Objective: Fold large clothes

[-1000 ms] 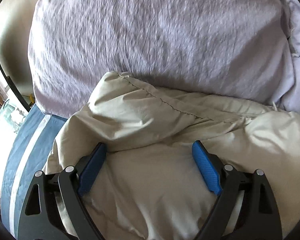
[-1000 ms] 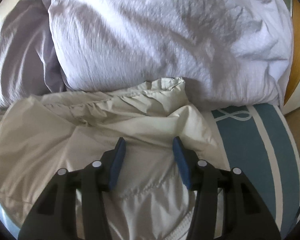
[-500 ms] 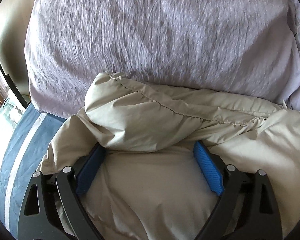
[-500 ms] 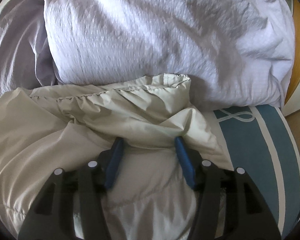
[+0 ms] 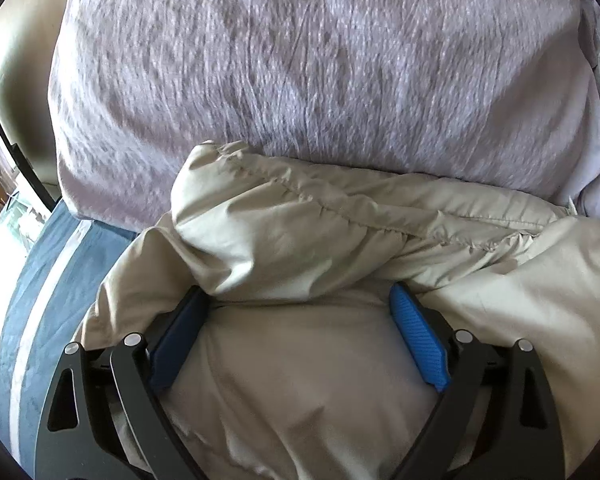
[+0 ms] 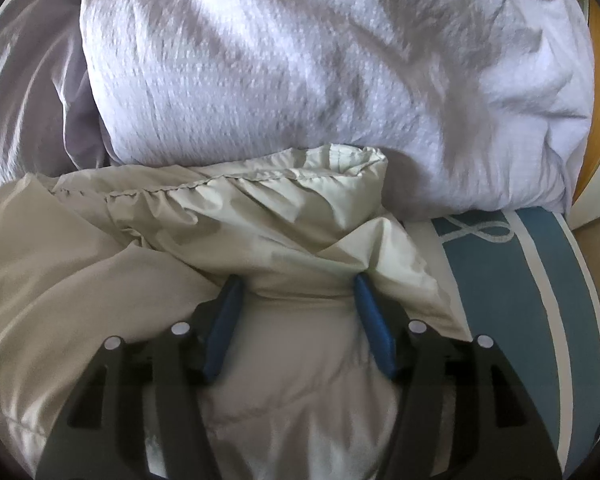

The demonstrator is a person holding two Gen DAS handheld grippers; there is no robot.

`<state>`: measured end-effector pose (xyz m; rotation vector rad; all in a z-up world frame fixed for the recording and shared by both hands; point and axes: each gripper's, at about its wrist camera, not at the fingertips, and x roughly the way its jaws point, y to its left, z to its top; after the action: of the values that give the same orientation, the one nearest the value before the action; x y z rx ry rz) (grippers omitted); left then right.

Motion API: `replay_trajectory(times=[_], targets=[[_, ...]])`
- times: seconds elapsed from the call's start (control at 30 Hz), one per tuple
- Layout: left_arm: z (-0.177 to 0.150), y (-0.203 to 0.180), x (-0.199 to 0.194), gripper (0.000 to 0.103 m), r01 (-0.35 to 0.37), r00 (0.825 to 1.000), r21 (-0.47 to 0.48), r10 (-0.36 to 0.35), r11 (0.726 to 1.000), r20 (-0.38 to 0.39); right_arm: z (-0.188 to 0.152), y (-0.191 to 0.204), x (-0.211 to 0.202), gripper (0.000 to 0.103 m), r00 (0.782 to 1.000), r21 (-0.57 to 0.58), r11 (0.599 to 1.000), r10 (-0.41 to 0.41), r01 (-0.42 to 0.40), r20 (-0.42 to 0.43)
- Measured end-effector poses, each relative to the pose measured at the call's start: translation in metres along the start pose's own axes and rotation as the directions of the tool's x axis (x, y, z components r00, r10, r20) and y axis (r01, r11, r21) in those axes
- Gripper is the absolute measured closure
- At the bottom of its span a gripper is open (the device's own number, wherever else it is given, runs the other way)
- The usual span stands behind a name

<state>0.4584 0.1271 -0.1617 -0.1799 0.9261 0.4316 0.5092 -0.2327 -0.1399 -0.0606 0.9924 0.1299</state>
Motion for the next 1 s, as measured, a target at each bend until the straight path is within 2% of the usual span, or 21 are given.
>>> replay_trajectory(times=[0.17, 0.4, 0.6, 0.8, 1.0], targets=[[-0.007, 0.017, -0.024, 0.01, 0.004, 1.0, -0.006, -0.004, 1.0, -0.003, 0.003, -0.016, -0.023, 0.041, 0.999, 0.056, 0.998, 0.042, -0.041, -0.021], [-0.033, 0.068, -0.062, 0.01, 0.0, 1.0, -0.095, 0.0, 0.995, 0.001, -0.017, -0.053, -0.067, 0.029, 0.997, 0.133, 0.989, 0.067, -0.062, -0.03], [-0.054, 0.107, -0.068, 0.01, -0.029, 0.999, -0.152, 0.022, 0.988, -0.048, -0.044, -0.083, -0.068, 0.029, 0.977, 0.234, 0.964, 0.163, -0.128, -0.138], [-0.076, 0.133, -0.058, 0.01, -0.002, 0.99, -0.239, -0.032, 0.971, -0.137, -0.063, -0.09, -0.063, 0.029, 0.955, 0.322, 0.931, 0.238, -0.172, -0.179], [-0.08, 0.133, -0.042, 0.01, 0.049, 0.976, -0.332, -0.116, 0.942, -0.186, -0.071, -0.097, -0.054, 0.026, 0.936, 0.395, 0.898, 0.291, -0.196, -0.198]])
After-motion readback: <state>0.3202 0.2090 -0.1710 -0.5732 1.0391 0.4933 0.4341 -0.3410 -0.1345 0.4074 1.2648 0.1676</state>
